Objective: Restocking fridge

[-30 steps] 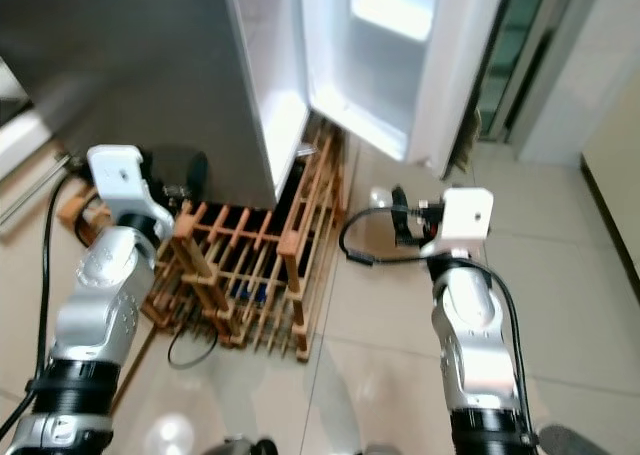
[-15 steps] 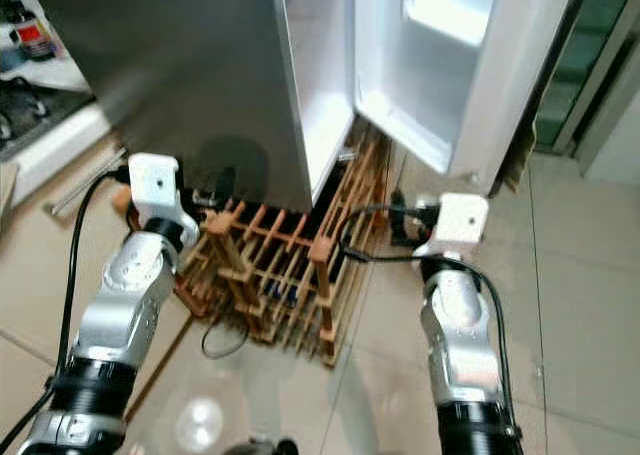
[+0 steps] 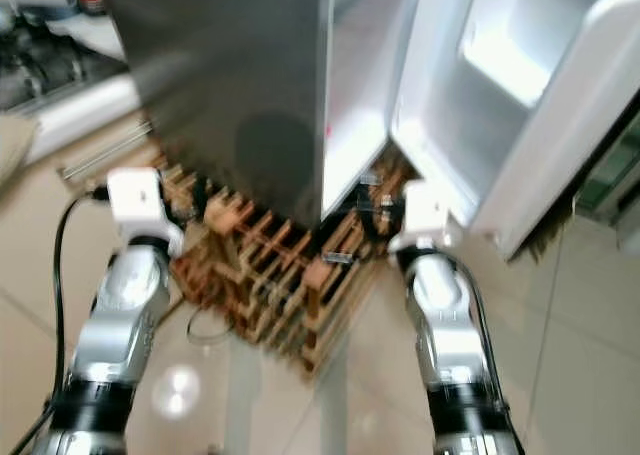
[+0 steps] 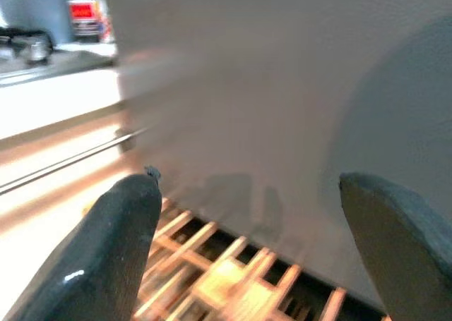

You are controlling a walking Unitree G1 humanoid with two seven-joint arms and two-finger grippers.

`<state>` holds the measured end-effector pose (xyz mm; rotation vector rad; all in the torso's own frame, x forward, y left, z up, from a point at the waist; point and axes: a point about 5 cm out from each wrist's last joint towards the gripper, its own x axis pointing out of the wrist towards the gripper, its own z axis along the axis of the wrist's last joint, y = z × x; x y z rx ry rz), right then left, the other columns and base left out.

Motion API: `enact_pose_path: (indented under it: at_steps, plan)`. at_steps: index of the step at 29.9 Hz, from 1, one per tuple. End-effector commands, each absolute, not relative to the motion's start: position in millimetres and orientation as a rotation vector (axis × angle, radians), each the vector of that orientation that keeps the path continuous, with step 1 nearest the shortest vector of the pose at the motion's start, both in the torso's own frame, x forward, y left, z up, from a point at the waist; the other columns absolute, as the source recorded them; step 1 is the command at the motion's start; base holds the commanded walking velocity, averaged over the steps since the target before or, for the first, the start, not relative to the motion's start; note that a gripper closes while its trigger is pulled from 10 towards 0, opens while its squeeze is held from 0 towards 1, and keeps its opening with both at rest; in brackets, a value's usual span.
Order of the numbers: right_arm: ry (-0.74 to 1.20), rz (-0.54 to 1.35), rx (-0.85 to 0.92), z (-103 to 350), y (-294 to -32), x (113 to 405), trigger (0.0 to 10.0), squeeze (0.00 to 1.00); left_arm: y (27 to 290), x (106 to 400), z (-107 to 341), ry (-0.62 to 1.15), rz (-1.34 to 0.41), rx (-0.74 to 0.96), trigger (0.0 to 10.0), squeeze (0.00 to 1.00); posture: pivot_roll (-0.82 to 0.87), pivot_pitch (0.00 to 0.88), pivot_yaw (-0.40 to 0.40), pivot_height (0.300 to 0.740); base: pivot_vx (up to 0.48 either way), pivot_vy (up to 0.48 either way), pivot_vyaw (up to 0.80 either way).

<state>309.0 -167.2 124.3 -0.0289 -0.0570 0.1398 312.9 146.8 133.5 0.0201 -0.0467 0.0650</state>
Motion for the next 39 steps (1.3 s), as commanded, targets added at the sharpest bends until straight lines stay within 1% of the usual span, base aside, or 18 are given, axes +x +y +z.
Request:
enact_pose_path:
  at_steps: [1, 5, 11, 13, 15, 18, 19, 23, 28, 29, 30, 31, 32, 33, 34, 36, 37, 39]
  plan:
    - [-0.05, 0.105, -0.041, 122.6, -177.6, 309.1, 10.0, 0.0, 137.4, 315.6, 139.3, -0.063, 0.05, 0.037, 10.0, 0.0, -0.06, 0.0, 0.007, 0.74, 0.446, 0.0, 0.41]
    - [-0.051, 0.069, -0.051, 122.7, -180.6, 310.7, 10.0, 0.0, 141.4, 323.7, 144.5, -0.07, 0.045, 0.053, 10.0, 0.0, -0.06, 0.0, 0.041, 0.74, 0.0, 0.0, 0.0]
    - [-0.054, 0.018, -0.029, 119.6, -186.8, 307.5, 10.0, 0.0, 138.5, 329.3, 147.5, -0.066, -0.004, 0.051, 10.0, 0.0, -0.09, 0.0, 0.097, 0.74, 0.0, 0.0, 0.0]
    - [-0.05, 0.009, -0.029, 118.5, -189.2, 307.0, 10.0, 0.0, 136.9, 330.4, 148.0, -0.066, -0.017, 0.05, 10.0, 0.0, -0.09, 0.0, 0.099, 0.74, 0.0, 0.0, 0.0]
    - [-0.021, -0.067, -0.037, 114.3, -205.2, 306.7, 10.0, 0.0, 133.0, 331.7, 149.1, -0.07, -0.042, 0.058, 10.0, 0.0, -0.1, 0.0, 0.109, 0.74, 0.0, 0.0, 0.0]
    - [-0.014, -0.085, -0.038, 113.3, -209.3, 306.6, 10.0, 0.0, 132.4, 331.9, 149.2, -0.07, -0.047, 0.059, 10.0, 0.0, -0.1, 0.0, 0.109, 0.74, 0.0, 0.0, 0.0]
    - [0.007, -0.114, -0.052, 110.7, -217.2, 306.2, 10.0, 0.0, 132.7, 332.2, 149.0, -0.068, -0.05, 0.058, 10.0, 0.0, -0.1, 0.0, 0.117, 0.74, 0.0, 0.0, 0.0]
    - [0.064, -0.272, -0.118, 103.8, -268.1, 295.3, 10.0, 0.0, 136.9, 331.8, 148.3, -0.06, -0.064, 0.059, 10.0, 0.0, -0.09, 0.0, 0.132, 0.74, 0.0, 0.0, 0.0]
    - [0.087, -0.337, -0.183, 103.7, -296.6, 285.5, 10.0, 0.0, 142.5, 331.1, 148.9, -0.055, -0.07, 0.076, 10.0, 0.0, -0.08, 0.0, 0.156, 0.74, 0.0, 0.0, 0.0]
    - [0.1, -0.358, -0.203, 103.4, -306.4, 282.3, 10.0, 0.0, 143.2, 330.8, 149.1, -0.053, -0.072, 0.081, 10.0, 0.0, -0.08, 0.0, 0.156, 0.74, 0.0, 0.0, 0.0]
    - [0.112, -0.409, -0.24, 104.2, -322.0, 277.0, 10.0, 0.0, 145.6, 330.4, 149.5, -0.051, -0.077, 0.088, 10.0, 0.0, -0.08, 0.0, 0.181, 0.74, 0.0, 0.0, 0.0]
    - [0.124, -0.531, -0.301, 109.7, -351.3, 265.9, 10.0, 0.0, 150.8, 330.5, 149.3, -0.04, -0.081, 0.097, 10.0, 0.0, -0.09, 0.0, 0.207, 0.74, 0.0, 0.0, 0.0]
    - [0.111, -0.561, -0.32, 114.7, -358.0, 263.6, 10.0, 0.0, 152.1, 331.1, 149.1, -0.035, -0.085, 0.102, 10.0, 0.0, -0.09, 0.0, 0.21, 0.74, 0.0, 0.0, 0.0]
    - [0.091, -0.568, -0.329, 119.9, -360.1, 263.5, 10.0, 0.0, 151.2, 331.8, 149.1, -0.032, -0.092, 0.103, 10.0, 0.0, -0.09, 0.0, 0.21, 0.74, 0.0, 0.0, 0.0]
    - [0.056, -0.543, -0.317, 124.2, -351.2, 267.7, 10.0, 0.0, 151.3, 332.9, 149.6, -0.036, -0.097, 0.105, 10.0, 0.0, -0.11, 0.0, 0.216, 0.74, 0.0, 0.0, 0.0]
    - [0.007, -0.443, -0.242, 125.6, -318.8, 279.0, 10.0, 0.0, 148.0, 336.4, 151.3, -0.045, -0.103, 0.044, 10.0, 0.0, -0.12, 0.0, 0.214, 0.74, 0.0, 0.0, 0.0]
    - [-0.004, -0.408, -0.215, 125.5, -307.9, 282.1, 10.0, 0.0, 146.2, 337.5, 152.1, -0.049, -0.105, 0.011, 10.0, 0.0, -0.12, 0.0, 0.214, 0.74, 0.0, 0.0, 0.0]
    - [-0.022, -0.268, -0.103, 119.2, -264.2, 289.9, 10.0, 0.0, 133.8, 341.4, 153.9, -0.076, -0.144, 0.012, 10.0, 0.0, -0.15, 0.0, 0.174, 0.74, 0.0, 0.0, 0.0]
